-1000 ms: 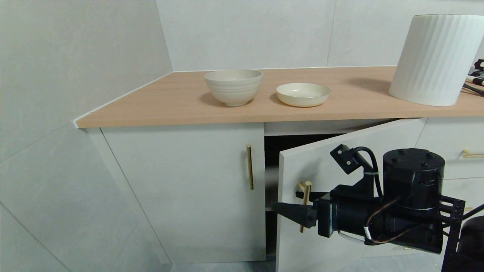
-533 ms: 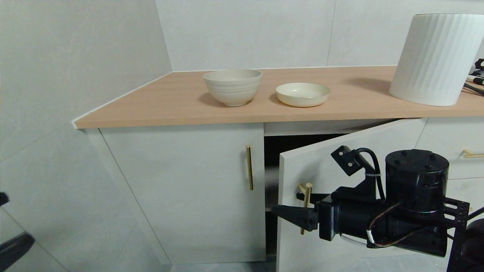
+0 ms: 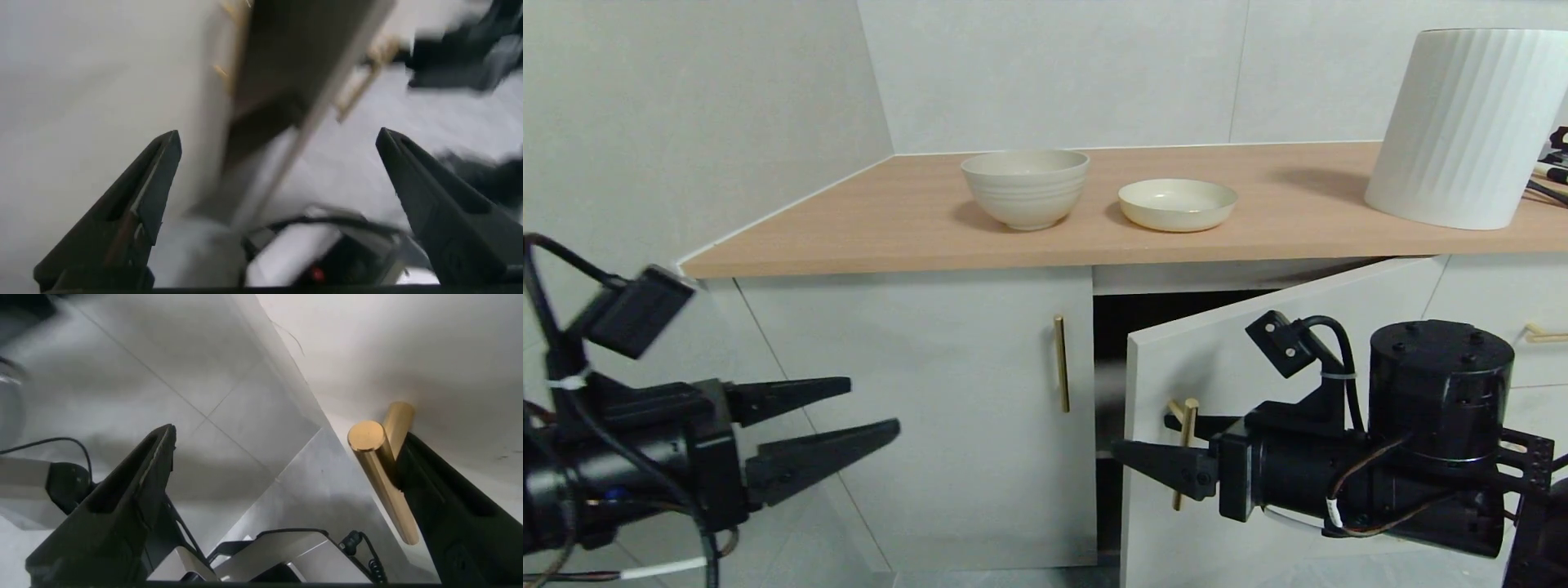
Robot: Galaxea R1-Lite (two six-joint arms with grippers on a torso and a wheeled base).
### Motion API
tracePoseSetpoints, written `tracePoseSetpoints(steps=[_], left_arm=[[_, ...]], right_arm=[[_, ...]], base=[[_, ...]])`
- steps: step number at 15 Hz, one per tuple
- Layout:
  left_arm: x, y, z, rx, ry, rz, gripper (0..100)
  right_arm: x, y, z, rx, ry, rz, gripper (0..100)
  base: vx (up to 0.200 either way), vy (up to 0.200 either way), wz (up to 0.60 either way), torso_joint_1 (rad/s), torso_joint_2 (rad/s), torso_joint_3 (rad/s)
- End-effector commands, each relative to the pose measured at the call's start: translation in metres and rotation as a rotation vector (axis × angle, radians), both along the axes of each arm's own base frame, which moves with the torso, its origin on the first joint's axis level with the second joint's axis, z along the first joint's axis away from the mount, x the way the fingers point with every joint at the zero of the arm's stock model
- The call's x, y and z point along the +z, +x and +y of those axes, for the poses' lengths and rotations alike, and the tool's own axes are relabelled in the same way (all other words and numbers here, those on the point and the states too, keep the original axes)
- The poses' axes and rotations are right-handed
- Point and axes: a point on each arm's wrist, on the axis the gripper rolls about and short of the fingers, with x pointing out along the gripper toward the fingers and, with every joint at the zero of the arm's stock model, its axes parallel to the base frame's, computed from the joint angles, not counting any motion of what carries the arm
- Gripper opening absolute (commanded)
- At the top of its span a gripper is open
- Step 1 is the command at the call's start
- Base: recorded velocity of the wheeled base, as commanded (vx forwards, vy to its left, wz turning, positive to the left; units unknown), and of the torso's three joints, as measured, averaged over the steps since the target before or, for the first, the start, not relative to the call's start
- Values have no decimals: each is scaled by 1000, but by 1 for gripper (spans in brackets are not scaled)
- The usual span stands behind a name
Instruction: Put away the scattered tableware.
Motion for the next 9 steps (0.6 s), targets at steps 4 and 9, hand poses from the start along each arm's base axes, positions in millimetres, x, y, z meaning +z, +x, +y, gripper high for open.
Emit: tracePoseSetpoints(steps=[4, 9], left_arm=[[-53, 17, -32, -112, 12, 242, 100], [-53, 18, -33, -110, 8, 245, 100]], right_arm=[[-2, 0, 0, -1, -5, 5, 100], [-3, 0, 0, -1, -8, 8, 100]], base=[[0, 0, 0, 0, 0, 0], [0, 0, 0, 0, 0, 0]])
